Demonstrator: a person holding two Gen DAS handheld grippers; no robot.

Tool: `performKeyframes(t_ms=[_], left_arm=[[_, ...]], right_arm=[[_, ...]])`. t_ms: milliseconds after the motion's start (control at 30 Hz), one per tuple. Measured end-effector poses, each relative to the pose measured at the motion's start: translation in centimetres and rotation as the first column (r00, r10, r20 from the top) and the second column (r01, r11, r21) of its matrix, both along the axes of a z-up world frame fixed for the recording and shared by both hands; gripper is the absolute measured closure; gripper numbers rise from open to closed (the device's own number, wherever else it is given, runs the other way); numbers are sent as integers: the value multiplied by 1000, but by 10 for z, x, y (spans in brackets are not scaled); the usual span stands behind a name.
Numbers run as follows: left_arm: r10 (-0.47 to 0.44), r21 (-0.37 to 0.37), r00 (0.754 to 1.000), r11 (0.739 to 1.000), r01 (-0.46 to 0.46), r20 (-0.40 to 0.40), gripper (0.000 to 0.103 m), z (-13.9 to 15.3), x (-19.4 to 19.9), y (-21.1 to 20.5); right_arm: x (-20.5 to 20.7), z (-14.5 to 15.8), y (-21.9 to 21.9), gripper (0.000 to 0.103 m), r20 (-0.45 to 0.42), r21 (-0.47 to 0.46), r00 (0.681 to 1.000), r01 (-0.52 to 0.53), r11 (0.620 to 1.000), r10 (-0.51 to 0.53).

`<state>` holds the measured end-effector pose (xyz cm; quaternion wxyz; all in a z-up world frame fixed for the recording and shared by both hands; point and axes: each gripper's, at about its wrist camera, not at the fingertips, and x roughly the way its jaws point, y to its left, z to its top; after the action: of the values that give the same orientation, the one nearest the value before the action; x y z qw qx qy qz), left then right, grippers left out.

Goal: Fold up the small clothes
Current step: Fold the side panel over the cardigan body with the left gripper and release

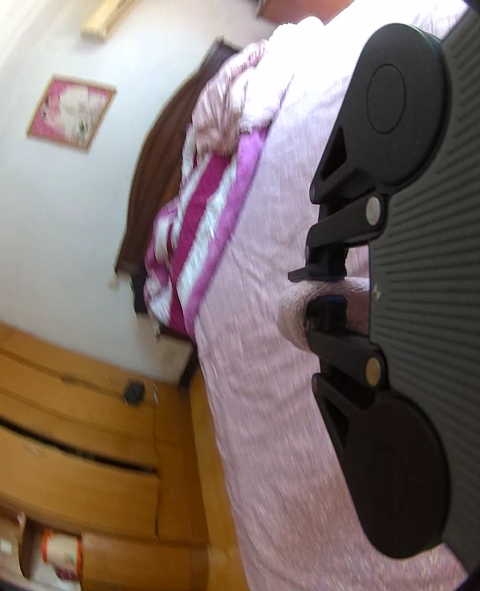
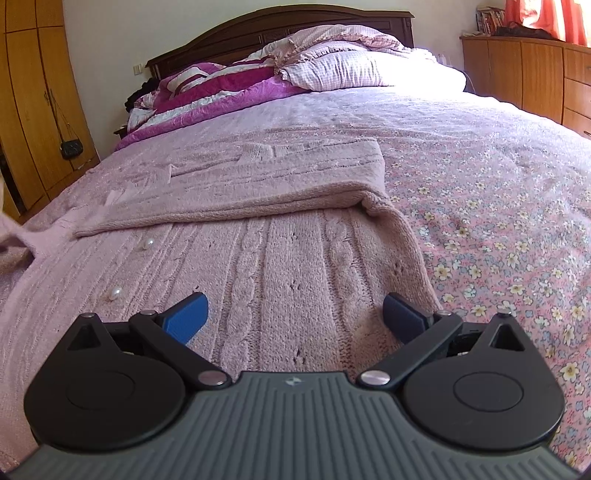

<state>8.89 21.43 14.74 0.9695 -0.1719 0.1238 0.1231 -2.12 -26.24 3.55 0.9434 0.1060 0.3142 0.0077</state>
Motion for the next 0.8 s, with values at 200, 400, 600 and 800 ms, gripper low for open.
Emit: performKeyframes(t_ms=[200, 400, 600, 800], left_arm=[[-147, 2, 987, 989, 147, 57, 94, 17, 8, -64], [-261, -13, 965, 965, 262, 28, 94, 5, 20, -121], [-363, -35, 929, 932, 362, -67, 94, -31, 34, -169], [-422, -45, 888, 906, 421, -182, 92, -78, 39, -191]], right_arm=[[-2, -2, -1, 0, 11, 13, 1000, 0, 1000, 0], [-5, -3, -4, 0, 18, 30, 1000, 0, 1000, 0], [-5, -4, -6, 0, 25, 36, 1000, -5, 999, 4], [-5, -6, -5, 0, 33, 24, 999, -14, 1000, 13]])
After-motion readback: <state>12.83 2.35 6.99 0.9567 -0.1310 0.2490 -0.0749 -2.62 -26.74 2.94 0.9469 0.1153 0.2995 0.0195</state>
